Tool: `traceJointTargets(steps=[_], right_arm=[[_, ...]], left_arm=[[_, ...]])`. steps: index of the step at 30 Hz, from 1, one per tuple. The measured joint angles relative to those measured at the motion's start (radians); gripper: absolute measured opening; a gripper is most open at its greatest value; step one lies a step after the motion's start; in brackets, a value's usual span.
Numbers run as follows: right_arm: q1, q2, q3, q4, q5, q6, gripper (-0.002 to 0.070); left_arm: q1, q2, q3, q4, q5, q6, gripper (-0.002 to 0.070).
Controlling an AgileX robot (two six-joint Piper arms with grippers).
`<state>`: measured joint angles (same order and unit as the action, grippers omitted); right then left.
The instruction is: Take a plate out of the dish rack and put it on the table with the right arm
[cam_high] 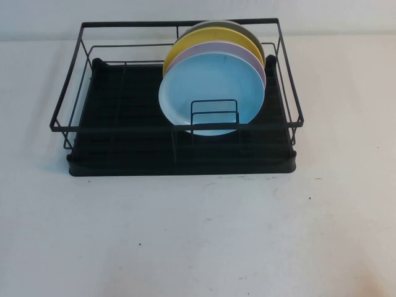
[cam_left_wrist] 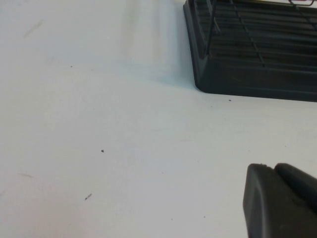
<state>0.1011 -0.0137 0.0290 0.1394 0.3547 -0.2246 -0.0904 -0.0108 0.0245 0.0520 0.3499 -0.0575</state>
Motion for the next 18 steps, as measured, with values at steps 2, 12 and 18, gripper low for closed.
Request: traceJointTargets(steps=[2, 12, 18], right_arm=[[0.0, 0.0, 0.0, 0.003, 0.0, 0.0, -0.0018], [0.0, 0.0, 0.0, 0.013, 0.0, 0.0, -0.0018], [0.0, 0.0, 0.0, 0.013, 0.0, 0.0, -0.0018]], left_arm=[[0.0, 0.0, 0.0, 0.0, 0.0, 0.0, -0.0006], [0.0, 0.0, 0.0, 0.0, 0.0, 0.0, -0.0006], [0.0, 0.0, 0.0, 0.0, 0.0, 0.0, -0.0006]])
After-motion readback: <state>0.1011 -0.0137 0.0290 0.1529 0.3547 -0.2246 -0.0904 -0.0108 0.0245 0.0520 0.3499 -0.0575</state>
